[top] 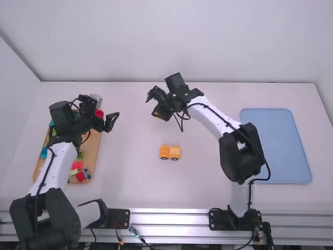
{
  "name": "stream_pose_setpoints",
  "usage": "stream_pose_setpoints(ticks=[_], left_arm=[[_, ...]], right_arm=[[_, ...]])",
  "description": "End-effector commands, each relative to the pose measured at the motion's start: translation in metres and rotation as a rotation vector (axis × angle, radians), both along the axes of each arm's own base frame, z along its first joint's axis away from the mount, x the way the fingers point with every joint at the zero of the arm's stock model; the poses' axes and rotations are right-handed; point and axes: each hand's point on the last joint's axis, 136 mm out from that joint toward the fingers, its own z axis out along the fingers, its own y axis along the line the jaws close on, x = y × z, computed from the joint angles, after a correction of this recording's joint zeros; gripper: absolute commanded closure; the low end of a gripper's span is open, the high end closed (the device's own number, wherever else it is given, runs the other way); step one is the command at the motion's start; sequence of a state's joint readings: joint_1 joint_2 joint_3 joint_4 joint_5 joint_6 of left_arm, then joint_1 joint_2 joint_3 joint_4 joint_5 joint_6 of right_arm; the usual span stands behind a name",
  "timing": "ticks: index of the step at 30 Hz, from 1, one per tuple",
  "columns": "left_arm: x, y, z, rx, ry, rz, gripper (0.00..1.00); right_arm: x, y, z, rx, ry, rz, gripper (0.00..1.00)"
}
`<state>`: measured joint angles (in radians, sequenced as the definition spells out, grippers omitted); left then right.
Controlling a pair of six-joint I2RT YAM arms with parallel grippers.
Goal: Assemble lego blocks to make yellow taxi
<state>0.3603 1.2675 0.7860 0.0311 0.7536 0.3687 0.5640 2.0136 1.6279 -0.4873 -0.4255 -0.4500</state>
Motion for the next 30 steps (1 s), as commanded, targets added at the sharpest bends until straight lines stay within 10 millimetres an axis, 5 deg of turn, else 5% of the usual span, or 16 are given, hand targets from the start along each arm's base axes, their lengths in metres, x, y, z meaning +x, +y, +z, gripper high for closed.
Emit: stream_pose_setpoints(ticks=[1,13,19,24,30], left_arm=[[-0.006,0.012,0.015,-0.018,-0.049,-0.005,0.01],[-0.027,0.058,0.018,-0.1,-0.105,0.05,0.01],[-0.03,0.06,0.004,-0.082,-0.124,0.064,0.01],[-0.027,0.075,-0.003,-0.121,-0.119,0.172,0.01],[-0.027,0.075,-0.003,-0.111,-0.147,0.18,0.01]], right_arm=[[-0.012,0.019,0.0,-0.077,-0.096,0.099,0.84],[-0.081,0.056,-0.052,-0.333,-0.01,0.369,0.92],[-0.089,0.055,-0.087,-0.469,0.077,0.465,0.89],[-0.078,0.049,-0.116,-0.547,0.073,0.487,0.87],[-0.103,0.061,-0.124,-0.562,0.083,0.55,0.88]])
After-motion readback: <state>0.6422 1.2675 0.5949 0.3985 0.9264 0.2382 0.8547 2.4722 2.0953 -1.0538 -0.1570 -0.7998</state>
